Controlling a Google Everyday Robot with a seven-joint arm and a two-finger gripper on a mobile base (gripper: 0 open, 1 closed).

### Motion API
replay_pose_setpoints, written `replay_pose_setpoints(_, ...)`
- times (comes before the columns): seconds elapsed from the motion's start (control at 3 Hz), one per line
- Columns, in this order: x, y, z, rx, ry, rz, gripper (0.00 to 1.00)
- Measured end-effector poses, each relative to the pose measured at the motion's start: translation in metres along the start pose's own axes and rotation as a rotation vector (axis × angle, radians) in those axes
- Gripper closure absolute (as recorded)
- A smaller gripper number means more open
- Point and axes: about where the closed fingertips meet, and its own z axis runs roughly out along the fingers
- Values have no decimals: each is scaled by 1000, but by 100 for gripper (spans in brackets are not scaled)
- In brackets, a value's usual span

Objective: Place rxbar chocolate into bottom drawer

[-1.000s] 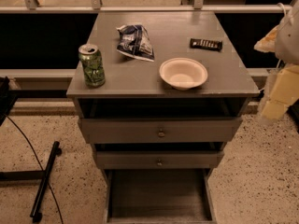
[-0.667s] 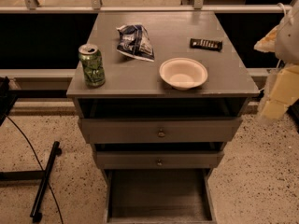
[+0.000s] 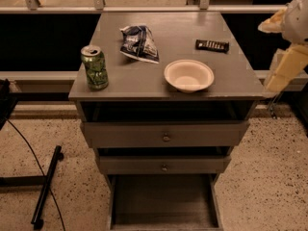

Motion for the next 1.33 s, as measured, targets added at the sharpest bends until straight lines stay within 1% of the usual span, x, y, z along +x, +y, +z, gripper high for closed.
replay_pose_setpoints(0.33, 7, -62, 52, -61, -68, -24, 0)
replay_pose_setpoints(0.67, 3, -98, 86, -92, -103, -12, 0)
replay_pose_setpoints(1.0, -18, -136, 99, -48, -151, 11, 0)
replay_pose_setpoints(1.33, -40, -169, 91, 38, -208, 37, 0)
